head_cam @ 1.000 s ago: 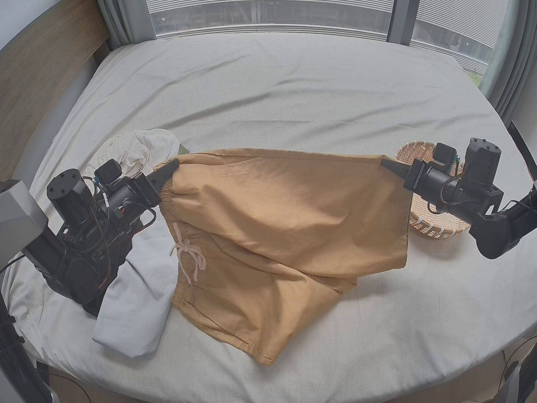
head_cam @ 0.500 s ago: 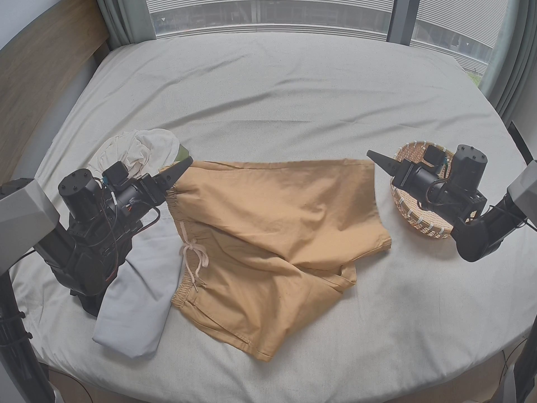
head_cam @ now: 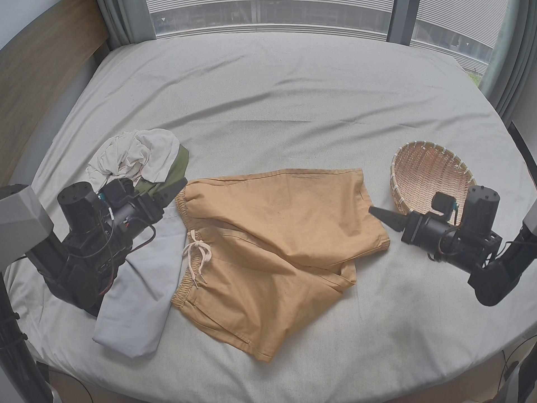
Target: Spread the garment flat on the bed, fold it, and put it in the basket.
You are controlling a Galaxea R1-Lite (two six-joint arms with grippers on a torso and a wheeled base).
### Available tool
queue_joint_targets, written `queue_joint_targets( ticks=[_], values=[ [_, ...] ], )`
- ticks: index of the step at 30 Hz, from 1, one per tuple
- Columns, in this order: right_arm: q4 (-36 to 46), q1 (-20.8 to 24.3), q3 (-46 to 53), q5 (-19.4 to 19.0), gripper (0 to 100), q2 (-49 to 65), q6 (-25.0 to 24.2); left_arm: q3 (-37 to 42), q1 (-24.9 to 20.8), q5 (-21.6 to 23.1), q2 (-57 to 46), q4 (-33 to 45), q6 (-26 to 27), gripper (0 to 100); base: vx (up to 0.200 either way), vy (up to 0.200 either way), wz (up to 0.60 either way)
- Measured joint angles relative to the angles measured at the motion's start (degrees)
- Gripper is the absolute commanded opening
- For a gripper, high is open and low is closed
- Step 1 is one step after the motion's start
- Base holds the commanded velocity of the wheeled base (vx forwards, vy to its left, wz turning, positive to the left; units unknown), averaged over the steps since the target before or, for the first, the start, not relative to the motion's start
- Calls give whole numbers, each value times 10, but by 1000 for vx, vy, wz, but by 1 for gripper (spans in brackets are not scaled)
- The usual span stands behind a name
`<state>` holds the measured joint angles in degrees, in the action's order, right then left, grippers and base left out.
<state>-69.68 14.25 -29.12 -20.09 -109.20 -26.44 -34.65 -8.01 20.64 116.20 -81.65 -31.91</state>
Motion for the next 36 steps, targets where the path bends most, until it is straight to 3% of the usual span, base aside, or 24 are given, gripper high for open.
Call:
queue_joint_targets(
  ticks=[7,16,26,34,35,36],
  values=[
    [-3,20,62,1,100,-6,-5,142,-13,73,-52,-47,19,100,0,0,0],
    [-10,36,75,16,100,-75,-10,236,-19,138,-77,-66,136,100,0,0,0],
    [-85,49,58,54,100,-150,-28,254,-20,143,-85,-68,148,100,0,0,0],
    [-81,62,42,55,100,-174,-48,259,-20,142,-88,-69,149,100,0,0,0],
    [-80,64,38,56,0,-176,-51,260,-20,142,-88,-69,149,100,0,0,0],
    [-79,67,34,57,0,-178,-53,261,-20,142,-88,-69,149,100,0,0,0]
  ],
)
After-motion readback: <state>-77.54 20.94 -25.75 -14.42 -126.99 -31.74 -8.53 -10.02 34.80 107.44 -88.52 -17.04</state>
